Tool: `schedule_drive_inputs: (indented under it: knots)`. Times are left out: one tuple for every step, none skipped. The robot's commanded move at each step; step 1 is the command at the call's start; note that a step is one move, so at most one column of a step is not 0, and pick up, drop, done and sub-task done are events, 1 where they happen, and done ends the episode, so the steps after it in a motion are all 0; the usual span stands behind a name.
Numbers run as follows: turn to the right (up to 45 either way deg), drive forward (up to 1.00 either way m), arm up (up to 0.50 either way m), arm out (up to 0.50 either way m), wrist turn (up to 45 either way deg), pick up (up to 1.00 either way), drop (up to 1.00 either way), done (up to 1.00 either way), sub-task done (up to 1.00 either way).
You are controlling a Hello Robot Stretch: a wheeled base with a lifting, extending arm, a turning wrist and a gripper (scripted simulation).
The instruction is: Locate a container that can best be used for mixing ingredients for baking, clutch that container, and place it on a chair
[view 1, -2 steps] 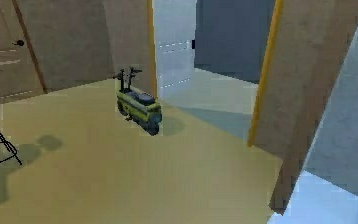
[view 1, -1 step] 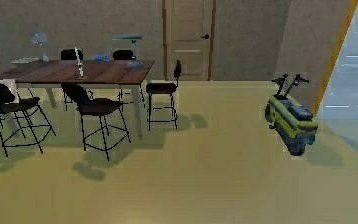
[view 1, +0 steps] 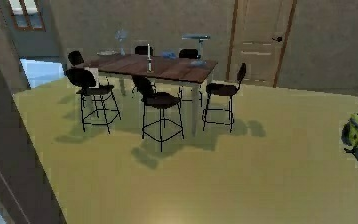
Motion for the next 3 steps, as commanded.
schedule_drive_inputs:
  knots:
    - [0.0,0.9,0.0,0.0,0.0,0.0,0.0,0.0,0.0]
    - [-45.0,0.0,0.0,0.0,0.0,0.0,0.0,0.0,0.0]
    - [-15.0,0.0,0.0,0.0,0.0,0.0,0.0,0.0,0.0]
